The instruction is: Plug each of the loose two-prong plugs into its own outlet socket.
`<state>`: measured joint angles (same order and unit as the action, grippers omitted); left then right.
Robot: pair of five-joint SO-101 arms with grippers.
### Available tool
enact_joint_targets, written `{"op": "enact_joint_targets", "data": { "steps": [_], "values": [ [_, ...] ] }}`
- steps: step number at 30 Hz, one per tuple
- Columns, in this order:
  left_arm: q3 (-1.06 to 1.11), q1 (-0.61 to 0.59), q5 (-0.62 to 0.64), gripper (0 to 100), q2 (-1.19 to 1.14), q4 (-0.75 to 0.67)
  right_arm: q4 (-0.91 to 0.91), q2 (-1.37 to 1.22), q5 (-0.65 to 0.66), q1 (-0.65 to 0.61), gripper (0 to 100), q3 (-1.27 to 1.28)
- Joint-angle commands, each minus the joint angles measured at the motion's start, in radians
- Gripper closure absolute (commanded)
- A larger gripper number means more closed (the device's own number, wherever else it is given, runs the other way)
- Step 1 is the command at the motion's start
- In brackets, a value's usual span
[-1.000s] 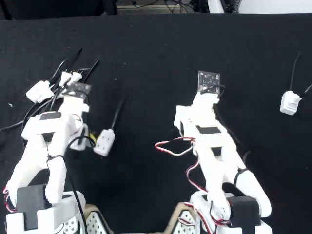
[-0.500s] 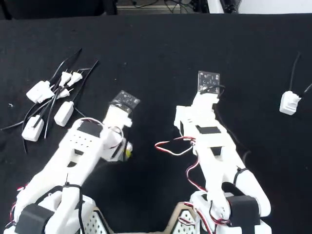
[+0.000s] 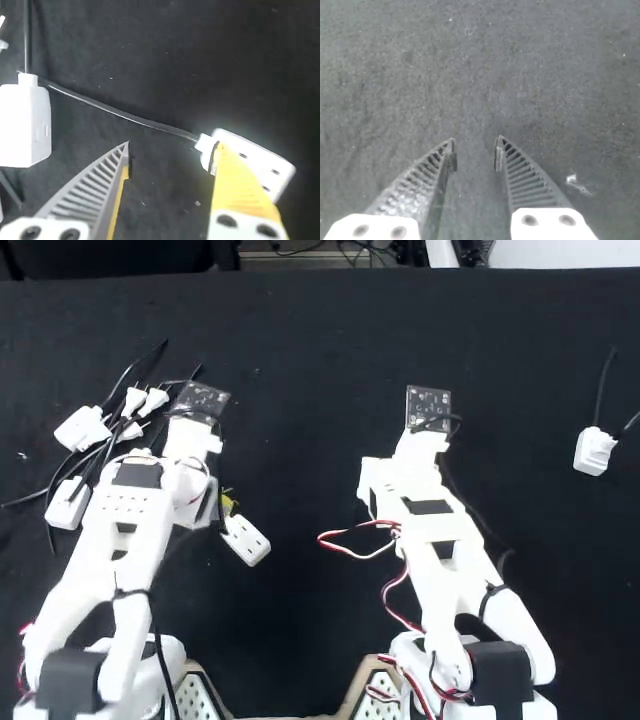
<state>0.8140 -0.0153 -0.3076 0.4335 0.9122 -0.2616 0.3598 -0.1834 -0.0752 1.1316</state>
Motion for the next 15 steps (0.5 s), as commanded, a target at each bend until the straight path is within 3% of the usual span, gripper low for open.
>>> {"op": "enact_joint_targets", "data": {
  "steps": [1,8,15],
  "values": [
    [0.008,-0.067,-0.008,74,-0.098,-0.126,0.023,0.042,0.005,-0.008,87.8,-0.008],
    [0.028,-0.064,-0.008,74,-0.192,-0.104,0.023,0.042,0.005,-0.009,87.8,-0.008],
    [0.03,0.077,0.04,74,-0.192,-0.014,0.023,0.042,0.005,-0.009,87.8,-0.008]
  ]
}}
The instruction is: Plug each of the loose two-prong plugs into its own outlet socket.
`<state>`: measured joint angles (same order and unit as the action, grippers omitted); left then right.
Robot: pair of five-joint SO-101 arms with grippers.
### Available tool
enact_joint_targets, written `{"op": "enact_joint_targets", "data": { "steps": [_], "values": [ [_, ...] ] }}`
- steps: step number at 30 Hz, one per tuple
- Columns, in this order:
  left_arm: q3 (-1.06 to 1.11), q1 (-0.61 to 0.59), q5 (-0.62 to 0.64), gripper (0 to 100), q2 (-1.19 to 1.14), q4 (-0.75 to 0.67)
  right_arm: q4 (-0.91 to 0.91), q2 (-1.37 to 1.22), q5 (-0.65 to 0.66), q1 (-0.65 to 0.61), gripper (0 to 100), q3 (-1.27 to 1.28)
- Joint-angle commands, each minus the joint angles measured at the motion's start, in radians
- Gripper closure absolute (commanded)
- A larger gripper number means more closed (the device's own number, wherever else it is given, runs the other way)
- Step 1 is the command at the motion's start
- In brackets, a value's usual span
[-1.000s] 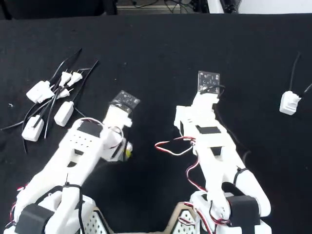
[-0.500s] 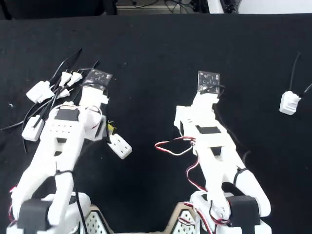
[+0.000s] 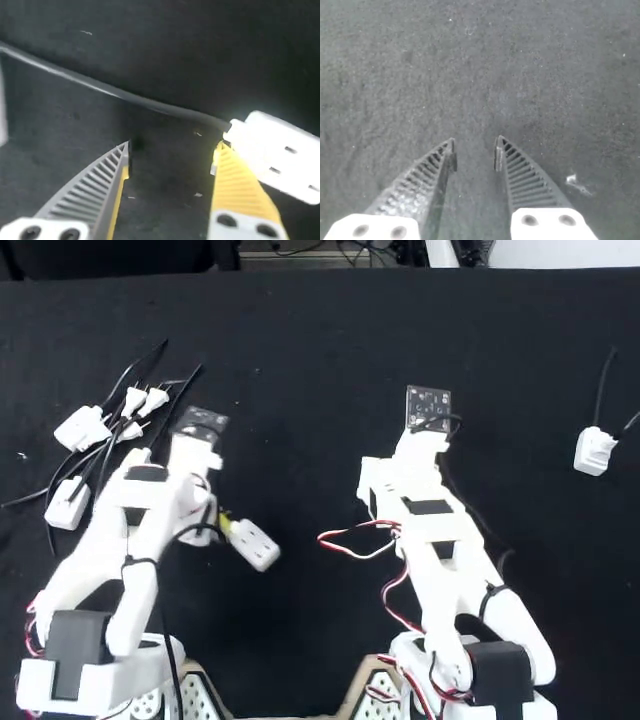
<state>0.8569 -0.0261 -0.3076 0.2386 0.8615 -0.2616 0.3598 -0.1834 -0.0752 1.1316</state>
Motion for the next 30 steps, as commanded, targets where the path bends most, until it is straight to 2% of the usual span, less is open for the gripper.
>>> {"op": "enact_joint_targets", "data": {
  "steps": [1,6,10,13,17,19,23,26,30],
  "values": [
    [-0.015,0.113,0.066,74,0.005,0.037,0.023,0.042,0.005,-0.009,87.8,-0.008],
    [-0.007,0.248,0.16,74,0.005,0.038,0.023,0.042,0.005,-0.009,87.8,-0.008],
    [-0.035,0.32,0.172,74,0.005,0.101,0.023,0.042,0.005,-0.009,87.8,-0.008],
    [-0.117,0.317,0.164,74,0.005,0.196,0.023,0.042,0.005,-0.009,87.8,-0.008],
    [-0.248,0.243,0.164,74,-0.002,0.279,0.021,0.042,0.005,-0.006,87.8,-0.008],
    [-0.285,0.191,0.164,74,-0.009,0.265,0.018,0.042,0.005,-0.005,87.8,-0.008],
    [-0.251,0.11,0.166,74,-0.055,0.115,-0.018,0.051,0.005,-0.003,87.8,-0.015],
    [-0.209,0.096,0.169,74,-0.123,0.028,-0.094,0.064,0.005,-0.008,87.8,-0.038],
    [-0.194,0.091,0.172,74,-0.187,0.002,-0.206,0.148,0.005,-0.011,87.8,-0.048]
  ]
}}
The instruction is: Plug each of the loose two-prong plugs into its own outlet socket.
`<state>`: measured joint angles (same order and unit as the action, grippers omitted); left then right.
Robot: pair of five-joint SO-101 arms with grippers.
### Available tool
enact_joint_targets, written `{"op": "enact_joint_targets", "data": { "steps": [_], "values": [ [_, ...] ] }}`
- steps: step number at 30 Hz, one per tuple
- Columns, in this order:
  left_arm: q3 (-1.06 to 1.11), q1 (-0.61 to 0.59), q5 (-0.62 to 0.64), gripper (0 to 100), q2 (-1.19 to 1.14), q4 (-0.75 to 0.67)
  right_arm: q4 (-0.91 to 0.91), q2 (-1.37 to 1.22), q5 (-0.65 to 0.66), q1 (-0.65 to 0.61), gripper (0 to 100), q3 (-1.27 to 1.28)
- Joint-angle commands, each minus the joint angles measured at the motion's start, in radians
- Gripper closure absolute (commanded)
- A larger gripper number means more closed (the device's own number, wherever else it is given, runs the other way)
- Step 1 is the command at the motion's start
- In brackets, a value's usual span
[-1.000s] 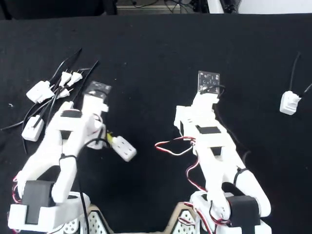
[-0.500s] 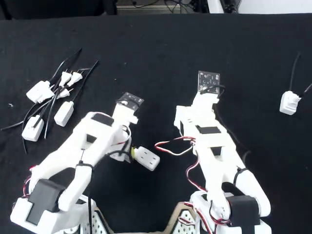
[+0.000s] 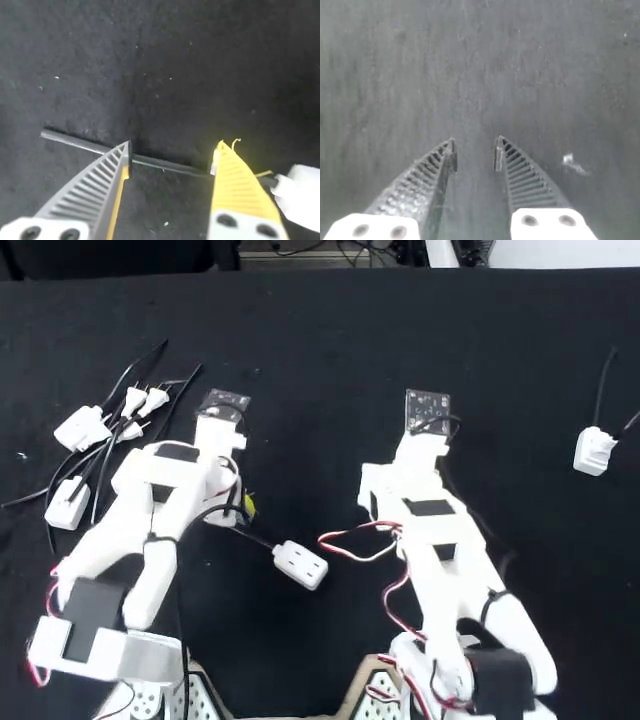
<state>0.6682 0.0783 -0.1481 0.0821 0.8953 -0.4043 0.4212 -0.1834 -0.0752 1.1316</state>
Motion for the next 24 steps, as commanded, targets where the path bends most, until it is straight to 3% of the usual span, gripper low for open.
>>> {"op": "enact_joint_targets", "data": {
  "steps": [1,6,15,20,24],
  "values": [
    [-0.005,-0.013,0.012,74,-0.038,-0.032,-0.083,0.113,0.006,-0.011,87.8,-0.047],
    [-0.013,-0.013,0.014,74,-0.04,0.038,-0.16,0.231,0.133,-0.046,87.8,-0.033],
    [0.031,-0.013,0.015,74,0.018,0.133,-0.459,0.308,0.5,-0.318,87.8,-0.073],
    [0.074,-0.044,0.015,74,0.107,0.135,-0.549,0.308,0.542,-0.321,87.8,-0.062],
    [0.105,-0.154,0.015,74,0.21,0.133,-0.575,0.314,0.545,-0.324,87.8,-0.048]
  ]
}}
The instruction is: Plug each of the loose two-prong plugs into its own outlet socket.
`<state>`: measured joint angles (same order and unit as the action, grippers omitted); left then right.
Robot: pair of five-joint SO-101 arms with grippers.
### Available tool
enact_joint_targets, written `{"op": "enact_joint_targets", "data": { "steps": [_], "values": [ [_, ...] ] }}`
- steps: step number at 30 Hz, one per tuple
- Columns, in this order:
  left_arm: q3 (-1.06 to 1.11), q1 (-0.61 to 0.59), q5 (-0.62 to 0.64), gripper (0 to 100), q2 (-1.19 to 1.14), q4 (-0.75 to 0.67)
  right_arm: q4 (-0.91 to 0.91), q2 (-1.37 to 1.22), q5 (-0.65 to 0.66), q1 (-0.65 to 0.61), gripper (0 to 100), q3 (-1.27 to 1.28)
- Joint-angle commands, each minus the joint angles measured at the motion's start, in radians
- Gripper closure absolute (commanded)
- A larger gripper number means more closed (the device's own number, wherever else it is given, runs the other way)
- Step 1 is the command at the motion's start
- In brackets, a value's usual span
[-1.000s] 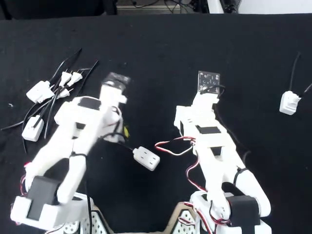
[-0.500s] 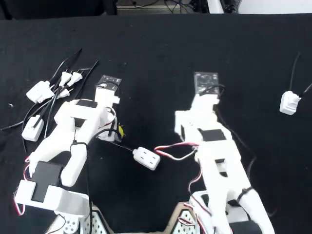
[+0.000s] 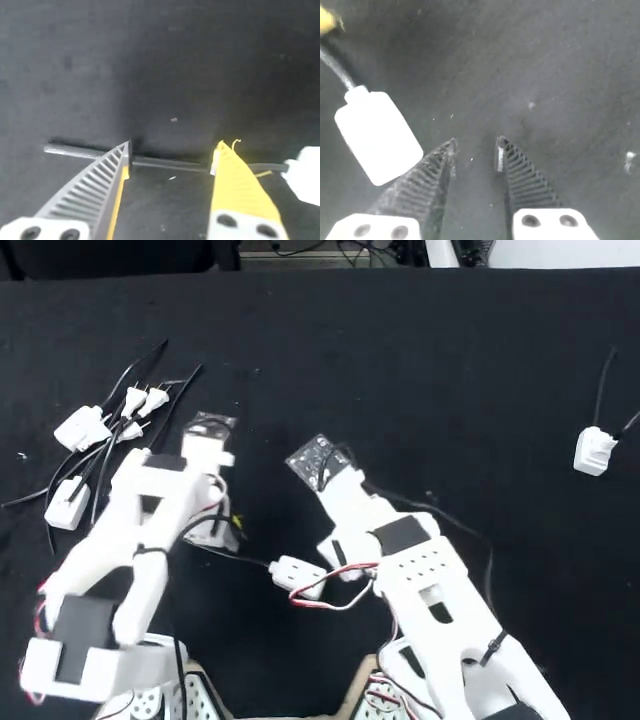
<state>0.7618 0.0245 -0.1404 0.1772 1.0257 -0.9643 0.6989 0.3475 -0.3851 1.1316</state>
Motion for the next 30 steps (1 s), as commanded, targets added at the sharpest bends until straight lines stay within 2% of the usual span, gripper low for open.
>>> {"op": "enact_joint_targets", "data": {
  "steps": [1,7,15,22,30],
  "values": [
    [0.021,-0.13,0.009,74,0.14,0.002,-0.018,0.036,0.02,-0.014,87.7,-0.048],
    [0.053,-0.268,0.114,74,0.244,0.0,-0.037,0.038,0.097,-0.032,87.7,-0.058],
    [0.053,-0.526,0.247,74,0.275,-0.078,-0.181,0.038,0.129,-0.293,87.5,-0.102],
    [0.053,-0.542,0.265,74,0.275,-0.084,-0.23,0.038,0.127,-0.407,87.4,-0.127],
    [0.053,-0.542,0.267,74,0.275,-0.084,-0.041,0.036,0.137,-0.402,87.4,0.051]
  ]
}}
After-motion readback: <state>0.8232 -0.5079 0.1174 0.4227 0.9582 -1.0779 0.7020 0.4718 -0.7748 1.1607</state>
